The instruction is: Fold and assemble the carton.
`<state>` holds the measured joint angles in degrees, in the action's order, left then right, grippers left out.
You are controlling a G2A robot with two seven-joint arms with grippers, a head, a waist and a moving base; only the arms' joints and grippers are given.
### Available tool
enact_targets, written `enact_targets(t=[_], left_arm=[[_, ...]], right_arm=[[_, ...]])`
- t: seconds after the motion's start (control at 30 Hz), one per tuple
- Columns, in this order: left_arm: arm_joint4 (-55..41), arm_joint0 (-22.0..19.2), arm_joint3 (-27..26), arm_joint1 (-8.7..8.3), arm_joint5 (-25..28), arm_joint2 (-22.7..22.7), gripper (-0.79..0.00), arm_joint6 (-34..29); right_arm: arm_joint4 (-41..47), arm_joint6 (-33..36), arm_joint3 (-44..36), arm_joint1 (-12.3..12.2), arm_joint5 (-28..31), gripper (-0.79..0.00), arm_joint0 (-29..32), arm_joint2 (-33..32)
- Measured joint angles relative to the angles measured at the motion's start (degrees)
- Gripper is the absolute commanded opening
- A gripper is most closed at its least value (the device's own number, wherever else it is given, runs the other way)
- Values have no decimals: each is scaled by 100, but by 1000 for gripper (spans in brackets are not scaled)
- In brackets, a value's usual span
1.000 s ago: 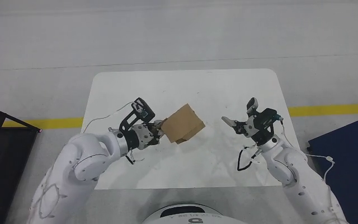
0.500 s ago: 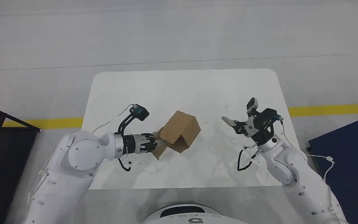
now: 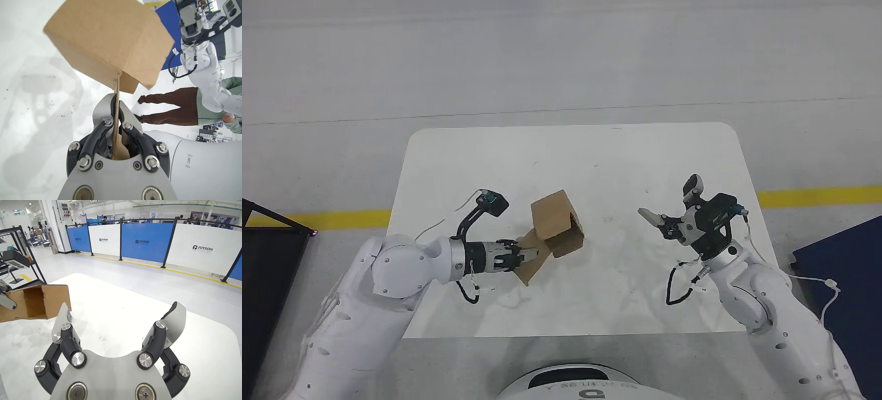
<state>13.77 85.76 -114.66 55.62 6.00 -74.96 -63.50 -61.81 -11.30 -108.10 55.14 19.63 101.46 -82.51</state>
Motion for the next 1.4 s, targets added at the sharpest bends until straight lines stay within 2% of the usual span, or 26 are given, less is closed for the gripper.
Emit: enact_targets(t=[0.17,0.37,0.57,0.7,0.9,0.93,0.97,1.0,1.03,1.1,1.23,1.4], left_arm=[[-37,14,20,4,-18,22,-785,5],[-1433,-277,405,45,-311,153,-785,-397],[-2639,-886,1003,103,-1039,451,-785,-1043],[-2652,-1376,1448,156,-1526,849,-785,-1218],[-2894,-1949,2287,276,-1780,1387,-785,-1305],[-2937,-2026,2411,297,-1793,1461,-742,-1306],[-2987,-2100,2533,317,-1803,1531,-557,-1315],[-3017,-2198,2690,342,-1808,1620,-443,-1324],[-3019,-2271,2797,359,-1802,1684,-422,-1326],[-3059,-2413,3012,398,-1758,1812,0,-1328],[-3023,-2616,3271,447,-1665,1959,0,-1207],[-2984,-2725,3313,455,-1396,1930,0,-997]], right_arm=[[0,0,0,0,0,0,0,0],[0,0,0,0,0,0,0,0],[0,0,0,0,0,0,0,0],[0,0,0,0,0,0,0,0],[0,0,0,0,0,0,0,0],[0,0,0,0,0,0,0,0],[0,0,0,0,0,0,0,0],[0,0,0,0,0,0,0,0],[0,0,0,0,0,0,0,0],[0,0,0,0,0,0,0,0],[0,0,0,0,0,0,0,0],[0,0,0,0,0,0,0,0]])
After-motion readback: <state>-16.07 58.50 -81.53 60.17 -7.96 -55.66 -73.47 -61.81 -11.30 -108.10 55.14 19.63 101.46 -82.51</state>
